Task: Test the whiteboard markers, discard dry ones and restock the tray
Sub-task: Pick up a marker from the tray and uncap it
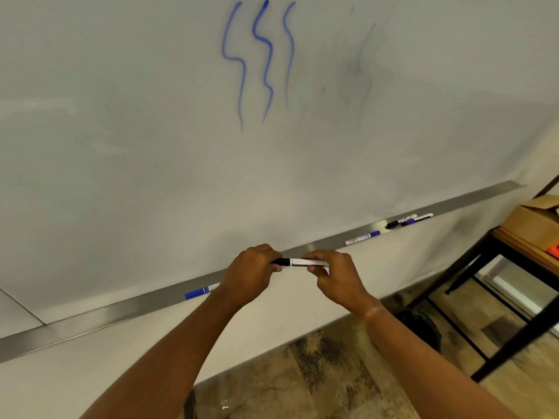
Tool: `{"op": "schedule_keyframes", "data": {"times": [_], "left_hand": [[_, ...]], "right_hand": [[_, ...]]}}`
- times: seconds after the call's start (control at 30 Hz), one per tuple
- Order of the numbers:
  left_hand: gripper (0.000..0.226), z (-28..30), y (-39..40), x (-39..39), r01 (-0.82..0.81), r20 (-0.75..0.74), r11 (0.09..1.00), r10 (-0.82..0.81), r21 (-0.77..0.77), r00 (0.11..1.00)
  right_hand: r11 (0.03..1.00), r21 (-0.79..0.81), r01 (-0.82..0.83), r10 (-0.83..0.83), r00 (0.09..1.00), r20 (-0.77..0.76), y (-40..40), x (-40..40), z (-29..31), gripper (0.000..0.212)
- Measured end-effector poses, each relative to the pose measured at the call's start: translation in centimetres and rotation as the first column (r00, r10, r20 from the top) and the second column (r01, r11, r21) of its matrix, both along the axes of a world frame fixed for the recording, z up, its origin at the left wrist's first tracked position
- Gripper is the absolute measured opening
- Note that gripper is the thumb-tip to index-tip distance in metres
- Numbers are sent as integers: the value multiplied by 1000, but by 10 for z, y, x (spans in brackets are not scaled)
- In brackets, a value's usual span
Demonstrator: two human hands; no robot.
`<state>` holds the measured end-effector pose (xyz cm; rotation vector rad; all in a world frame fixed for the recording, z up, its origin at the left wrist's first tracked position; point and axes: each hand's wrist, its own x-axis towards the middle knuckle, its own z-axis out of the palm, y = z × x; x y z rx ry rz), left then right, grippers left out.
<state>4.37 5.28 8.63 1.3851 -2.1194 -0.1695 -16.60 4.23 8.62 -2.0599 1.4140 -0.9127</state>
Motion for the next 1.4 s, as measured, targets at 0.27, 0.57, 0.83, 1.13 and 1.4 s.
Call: {"op": "schedule_keyframes", "data": {"times": [0.27,0.57,0.83,1.13,1.4], "left_hand": [[13,-14,1,-52,61,-14,996,-60,71,998],[14,-19,-12,-173,167,-14,976,-166,143,986],[16,-39,-15,-303,208,70,963,-223,171,972],[64,-54,-36,-396,116,343,975,-176,189,922],[96,-96,-89,-446,126,433,966,-215,226,876]], "right_hand": [[994,68,84,-79,994,-81,12,-46,-16,33],[975,7,222,-221,973,-63,31,-156,-29,33],[983,-56,173,-182,941,-287,25,-284,-43,23],[949,-128,289,-316,889,-330,8,-371,-75,24],[913,-89,399,-402,839,-367,-37,-423,-108,26]]}}
